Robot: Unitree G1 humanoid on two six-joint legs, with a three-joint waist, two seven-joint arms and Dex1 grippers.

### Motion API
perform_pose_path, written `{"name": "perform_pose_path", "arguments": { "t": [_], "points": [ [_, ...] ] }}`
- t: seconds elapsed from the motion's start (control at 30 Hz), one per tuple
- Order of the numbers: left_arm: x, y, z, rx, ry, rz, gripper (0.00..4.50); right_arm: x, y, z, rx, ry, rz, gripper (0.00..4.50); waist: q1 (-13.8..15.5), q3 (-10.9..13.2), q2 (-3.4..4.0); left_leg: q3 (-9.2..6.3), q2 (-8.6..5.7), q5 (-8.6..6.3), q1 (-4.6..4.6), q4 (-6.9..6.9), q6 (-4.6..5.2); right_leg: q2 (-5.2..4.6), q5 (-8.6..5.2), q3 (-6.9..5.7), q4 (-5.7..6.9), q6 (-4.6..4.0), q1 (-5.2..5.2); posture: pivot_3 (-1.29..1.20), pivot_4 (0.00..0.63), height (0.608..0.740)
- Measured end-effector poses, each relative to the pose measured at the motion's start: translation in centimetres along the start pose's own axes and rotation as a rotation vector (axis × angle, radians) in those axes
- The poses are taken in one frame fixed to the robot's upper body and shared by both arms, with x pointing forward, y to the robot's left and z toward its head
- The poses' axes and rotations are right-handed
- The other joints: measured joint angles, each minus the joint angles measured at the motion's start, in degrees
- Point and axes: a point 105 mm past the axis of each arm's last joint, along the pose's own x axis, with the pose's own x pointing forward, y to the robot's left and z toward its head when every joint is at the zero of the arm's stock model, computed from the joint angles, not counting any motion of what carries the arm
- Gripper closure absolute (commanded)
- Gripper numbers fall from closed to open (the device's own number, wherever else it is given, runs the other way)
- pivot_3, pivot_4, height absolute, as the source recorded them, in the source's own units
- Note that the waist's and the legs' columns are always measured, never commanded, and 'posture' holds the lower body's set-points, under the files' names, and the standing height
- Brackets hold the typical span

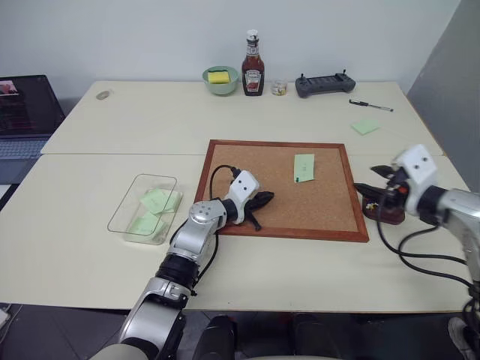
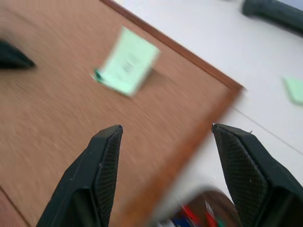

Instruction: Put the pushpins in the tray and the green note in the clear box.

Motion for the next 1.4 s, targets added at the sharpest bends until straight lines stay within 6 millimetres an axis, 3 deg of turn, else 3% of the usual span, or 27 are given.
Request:
{"name": "perform_pose_path", "arguments": {
  "t": [0.2,0.3,0.4,0.47,0.57,0.97,1.3,1.4],
  "points": [
    [-0.1,0.1,0.0,0.003,0.000,0.004,4.50,6.6,4.1,0.0,0.052,-0.037,0.108,1.31,0.0,0.0,0.01,-0.04,0.01,0.00,0.00,0.02,0.00,0.00,0.01,-0.04,0.03,-0.02,-0.04,0.00,0.150,0.740],
    [-0.2,0.0,0.1,0.004,-0.003,0.004,4.50,8.3,4.9,-0.8,0.060,-0.020,0.124,1.31,0.0,0.0,0.02,-0.06,-0.01,0.00,-0.03,0.01,0.00,-0.01,0.02,-0.04,0.04,-0.03,-0.08,0.00,0.150,0.740],
    [-0.3,0.0,0.1,0.007,-0.004,0.007,4.50,9.3,4.4,-1.4,0.053,-0.010,0.099,1.31,-0.1,0.0,0.02,-0.06,0.00,0.00,-0.02,-0.01,0.00,0.00,0.02,-0.04,0.04,-0.04,-0.09,0.00,0.150,0.740],
    [-0.3,0.0,0.1,0.006,-0.003,0.010,4.50,9.7,4.2,-1.6,0.052,-0.007,0.091,1.31,-0.1,0.0,0.03,-0.05,0.01,0.00,-0.02,-0.02,0.00,0.00,0.02,-0.04,0.05,-0.04,-0.09,0.00,0.150,0.740],
    [-0.4,0.0,0.1,0.006,-0.003,0.015,4.50,10.3,4.2,-2.1,0.049,0.001,0.084,1.71,-0.2,0.0,0.03,-0.05,0.01,0.00,-0.01,-0.02,0.00,0.00,0.02,-0.03,0.05,-0.04,-0.09,0.00,0.150,0.740],
    [-0.5,0.1,0.1,0.004,0.000,0.024,4.50,11.0,3.5,-2.5,0.068,-0.008,0.057,4.35,-0.3,0.0,0.04,0.00,0.01,0.00,-0.04,-0.02,0.00,0.00,0.02,0.00,0.10,-0.04,-0.18,0.00,0.150,0.740],
    [-0.5,0.1,0.0,0.002,0.001,0.024,4.50,10.8,3.6,-2.1,0.062,-0.017,0.074,4.45,-0.3,0.0,0.04,0.01,0.01,0.00,-0.12,-0.03,0.00,0.00,0.02,0.02,0.11,-0.05,-0.27,0.00,0.150,0.740],
    [-0.5,0.1,0.0,0.002,0.001,0.025,4.50,10.3,3.8,0.0,0.027,-0.085,0.095,4.45,-0.3,0.0,0.05,0.02,0.02,0.00,-0.12,-0.04,0.00,0.00,0.02,0.03,0.12,-0.05,-0.30,0.00,0.150,0.740]
  ]
}}
